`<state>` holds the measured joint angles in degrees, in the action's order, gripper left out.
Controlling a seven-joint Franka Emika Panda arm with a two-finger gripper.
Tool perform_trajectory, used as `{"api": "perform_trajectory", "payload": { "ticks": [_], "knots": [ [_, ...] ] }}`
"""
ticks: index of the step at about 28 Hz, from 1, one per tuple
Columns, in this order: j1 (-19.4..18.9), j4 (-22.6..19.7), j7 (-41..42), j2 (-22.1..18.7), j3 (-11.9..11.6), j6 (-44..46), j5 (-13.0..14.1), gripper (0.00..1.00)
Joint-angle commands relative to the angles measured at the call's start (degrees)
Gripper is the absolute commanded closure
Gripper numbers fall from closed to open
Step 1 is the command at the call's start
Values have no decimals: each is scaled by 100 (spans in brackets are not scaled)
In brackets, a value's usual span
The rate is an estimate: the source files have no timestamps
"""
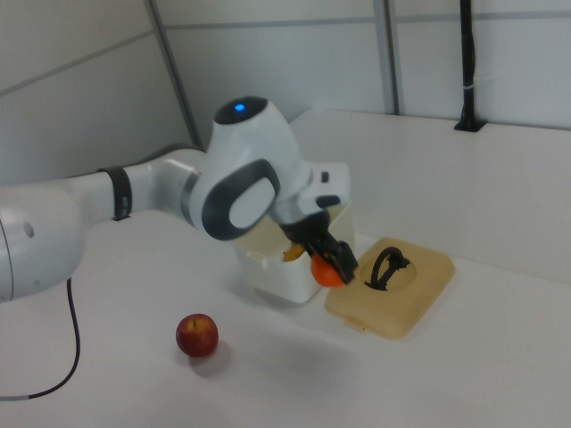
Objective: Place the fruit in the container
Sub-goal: 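Lift the tangerine and carry it over the white container, then lower the tangerine into the container and open the gripper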
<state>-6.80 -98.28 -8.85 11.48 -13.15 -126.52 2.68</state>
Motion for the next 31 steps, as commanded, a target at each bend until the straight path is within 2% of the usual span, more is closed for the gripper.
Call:
{"api": "perform_trajectory", "payload": {
  "ticks": [1,4,7,12,13,14,15,16,17,20,23,28,31],
  "knots": [
    [-489,449,-889,381,-56,75,75,100],
    [-770,792,-1495,750,-48,-213,22,100],
    [-919,907,-2005,987,-56,-723,-39,100],
    [-1183,1038,-2770,1357,-56,-1313,-443,100],
    [-1244,1143,-2971,1488,-56,-1331,-565,97],
    [-1271,1196,-3069,1559,-56,-1340,-628,85],
    [-1297,1249,-3157,1629,-56,-1331,-698,63],
    [-1333,1293,-3254,1664,-48,-1331,-759,29],
    [-1350,1311,-3359,1700,-47,-1331,-838,0],
    [-1377,1311,-3553,1718,-47,-1322,-1076,0],
    [-1377,1320,-3475,1656,-39,-1226,-1068,0],
    [-1447,1276,-2676,1323,119,-59,-884,0],
    [-1438,1171,-1886,901,216,969,-524,0]
  ]
}}
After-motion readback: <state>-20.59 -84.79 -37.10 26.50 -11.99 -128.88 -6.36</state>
